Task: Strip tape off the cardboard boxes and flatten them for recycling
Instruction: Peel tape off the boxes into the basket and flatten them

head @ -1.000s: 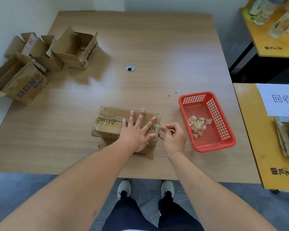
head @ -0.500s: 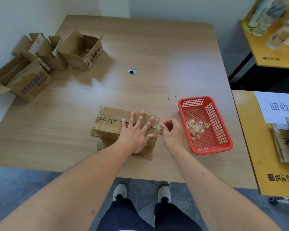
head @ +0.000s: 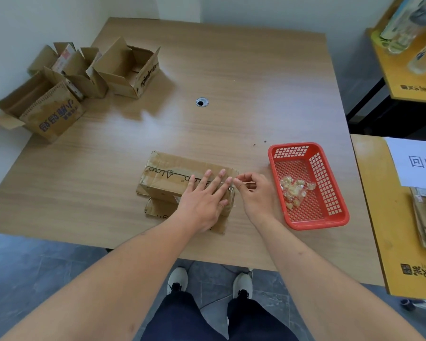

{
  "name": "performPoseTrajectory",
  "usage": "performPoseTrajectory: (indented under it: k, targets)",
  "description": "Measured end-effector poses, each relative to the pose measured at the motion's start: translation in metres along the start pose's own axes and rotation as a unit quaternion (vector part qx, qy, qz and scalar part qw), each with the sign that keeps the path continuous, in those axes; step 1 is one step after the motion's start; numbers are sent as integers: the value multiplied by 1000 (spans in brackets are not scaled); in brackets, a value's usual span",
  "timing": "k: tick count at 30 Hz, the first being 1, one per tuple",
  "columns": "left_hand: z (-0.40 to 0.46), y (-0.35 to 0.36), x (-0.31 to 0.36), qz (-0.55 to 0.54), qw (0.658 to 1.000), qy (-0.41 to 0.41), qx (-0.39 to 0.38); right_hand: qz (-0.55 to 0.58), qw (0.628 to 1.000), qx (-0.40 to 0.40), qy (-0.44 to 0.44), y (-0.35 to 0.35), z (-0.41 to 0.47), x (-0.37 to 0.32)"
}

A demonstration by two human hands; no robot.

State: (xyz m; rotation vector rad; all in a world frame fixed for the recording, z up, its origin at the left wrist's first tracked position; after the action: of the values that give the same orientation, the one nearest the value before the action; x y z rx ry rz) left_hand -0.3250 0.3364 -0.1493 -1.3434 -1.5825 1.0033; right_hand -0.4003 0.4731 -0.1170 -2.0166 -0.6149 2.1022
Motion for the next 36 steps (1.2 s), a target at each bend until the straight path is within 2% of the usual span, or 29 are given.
performPoseTrajectory:
  k: [3,11,16,20,25,27,32,34,36]
  targets:
    - [1,1,0,-2,1000,-2,2,-3,1000,-8,-13,0,3,-2]
    - [2,6,-3,-14,1000,-3,-24,8,995,-90,-40,6,-2,0]
    - [4,6,-3,-16,999,-4,-41,-71,988,-121,-62,10,1,0]
    - [3,4,-3,-11,999,-8,-53,-147,980,-112,-75,11,4,-2]
    - [3,3,-5,1,998,-4,-68,-163,977,-99,-93,12,-2,-6]
    - [2,5,-5,3,998,-5,-65,-138,985,-76,-75,10,-7,2]
    - [3,6,-5,-6,998,-6,-62,37,997,15,69,7,-14,40]
    - [3,7,-6,-11,998,-7,-61,58,995,32,78,6,-16,42]
    - [4,8,-5,-14,998,-6,-59,12,999,20,32,3,-14,31]
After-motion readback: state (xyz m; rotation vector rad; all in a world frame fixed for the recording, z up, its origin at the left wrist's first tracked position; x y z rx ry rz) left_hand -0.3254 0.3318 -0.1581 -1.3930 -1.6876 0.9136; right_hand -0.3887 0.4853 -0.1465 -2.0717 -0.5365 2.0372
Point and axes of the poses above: each hand's wrist, its own z-axis towards the middle knuckle, its own y-axis out of the palm, x = y × z, the point moved 10 cm from there along z, towards the middle knuckle, and after that the axes turned 6 degrees about -y, right-handed, at the moved point
